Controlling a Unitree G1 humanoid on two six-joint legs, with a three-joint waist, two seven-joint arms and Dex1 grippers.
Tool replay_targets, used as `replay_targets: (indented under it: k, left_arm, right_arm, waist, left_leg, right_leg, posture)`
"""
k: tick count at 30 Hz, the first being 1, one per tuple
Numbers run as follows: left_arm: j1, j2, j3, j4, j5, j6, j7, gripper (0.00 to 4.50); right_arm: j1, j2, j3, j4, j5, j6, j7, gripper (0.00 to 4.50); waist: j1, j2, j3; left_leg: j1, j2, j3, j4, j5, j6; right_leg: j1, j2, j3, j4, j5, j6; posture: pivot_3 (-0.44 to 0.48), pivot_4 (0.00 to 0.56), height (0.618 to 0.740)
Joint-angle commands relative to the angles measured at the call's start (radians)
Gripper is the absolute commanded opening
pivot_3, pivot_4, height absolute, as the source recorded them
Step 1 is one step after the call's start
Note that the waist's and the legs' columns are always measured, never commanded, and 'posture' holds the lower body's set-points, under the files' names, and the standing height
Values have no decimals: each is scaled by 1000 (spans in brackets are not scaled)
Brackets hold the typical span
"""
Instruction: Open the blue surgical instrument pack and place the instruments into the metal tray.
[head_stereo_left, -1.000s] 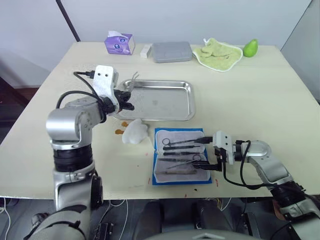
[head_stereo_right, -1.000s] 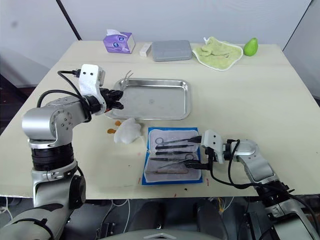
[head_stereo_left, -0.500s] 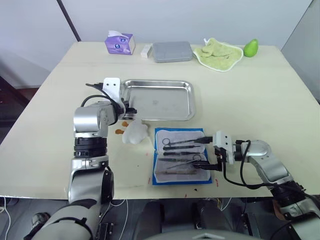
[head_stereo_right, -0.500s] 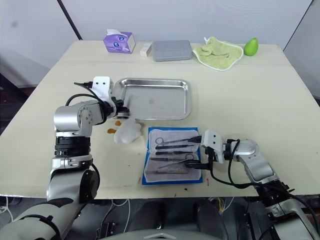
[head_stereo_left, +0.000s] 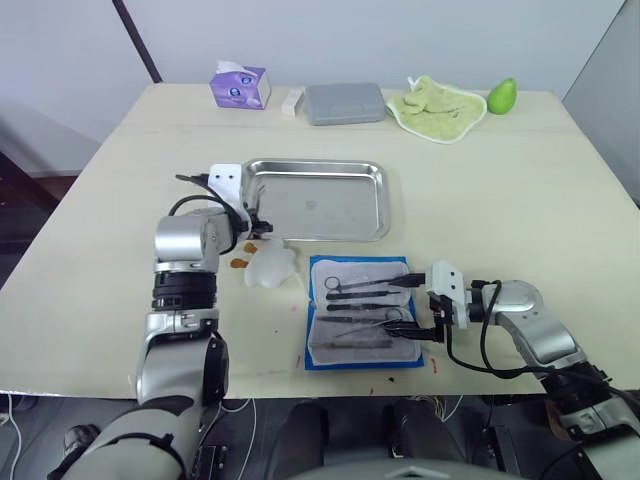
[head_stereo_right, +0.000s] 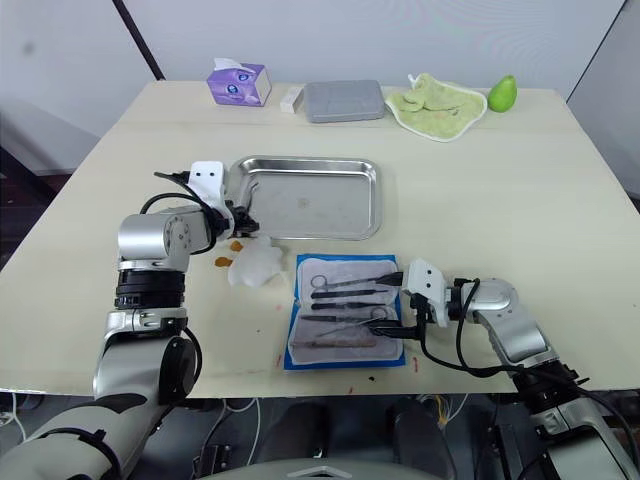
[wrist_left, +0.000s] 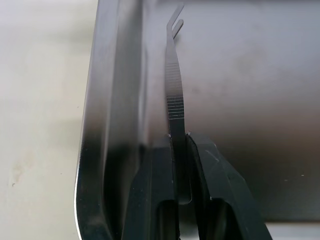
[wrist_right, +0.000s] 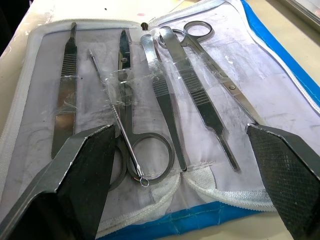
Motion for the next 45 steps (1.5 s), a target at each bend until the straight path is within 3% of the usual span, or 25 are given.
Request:
replay_targets:
  k: [1, 5, 8, 14, 20, 23, 28, 34, 39, 45]
  left_arm:
    - [-28, 9, 6, -21, -1, -12, -2, 701]
    - [-21, 6, 13, -69, -15, 6, -9, 2198]
    - [12, 26, 25, -189, -48, 75, -40, 2198]
    - [99, 110, 52, -427, -192, 112, -219, 2198]
    - [226, 214, 76, -617, -415, 49, -519, 2198]
    - [326, 238, 82, -694, -466, -75, -636, 2198]
    - [450, 295, 67, -710, -503, -252, -824, 2198]
    - [593, 417, 60, -543, -459, -537, -1147, 2198]
    - [649, 479, 101, -440, -465, -636, -1251, 4404]
    - [681, 512, 89, -428, -457, -675, -1271, 4471]
  right_arm:
    - [41, -12, 45, 64, -54, 54, -4, 4500]
    - [41, -12, 44, 64, -53, 53, -4, 4500]
    - [41, -14, 41, 66, -52, 50, -4, 4500]
    - [44, -17, 37, 63, -49, 45, 0, 4500]
    - [42, -19, 28, 67, -40, 34, 14, 4500]
    - [43, -15, 23, 68, -36, 28, 19, 4500]
    - [45, -15, 19, 65, -32, 25, 26, 4500]
    - [52, -16, 11, 28, -22, 29, 28, 4500]
    - [57, -17, 0, 63, -24, -9, 36, 4500]
    - [57, -23, -11, 73, -23, -19, 43, 4500]
  waist:
    - [0, 0, 0]
    - [0, 0, 0]
    - [-1, 0, 0]
    - [-2, 0, 0]
    - [0, 0, 0]
    - [0, 1, 0]
    - [3, 2, 1]
    - [5, 4, 3]
    - [13, 5, 3]
    - [19, 5, 3]
  left_leg:
    - [0, 0, 0, 0, 0, 0]
    - [0, 0, 0, 0, 0, 0]
    - [0, 0, 0, 0, 0, 0]
    - [0, 1, -1, 0, 0, -1]
    - [0, 1, -1, -1, 2, -3]
    - [0, 1, -1, 0, 0, -1]
    - [0, 1, -1, -1, 0, 0]
    - [1, 0, 1, -1, 0, 1]
    - [0, 0, 1, -1, -1, 1]
    - [0, 1, 1, -1, -1, 1]
  right_leg:
    - [0, 0, 0, 0, 0, 0]
    - [0, 0, 0, 0, 0, 0]
    - [0, 0, 0, 0, 0, 0]
    - [0, -1, 0, 0, 0, 0]
    - [0, -2, -1, -1, 0, 0]
    - [1, -2, -1, -1, 0, 0]
    - [1, -2, -1, -1, 0, 0]
    - [1, -1, -1, -2, 0, 0]
    - [0, 0, -2, -2, -1, -1]
    - [0, -1, -2, -2, -1, -1]
  posture:
    - [0, 150, 740]
    - [0, 150, 740]
    - [0, 150, 740]
    - [0, 150, 740]
    - [0, 150, 740]
    - [0, 150, 740]
    - [0, 150, 740]
    - [0, 150, 740]
    - [0, 150, 740]
    - [0, 150, 740]
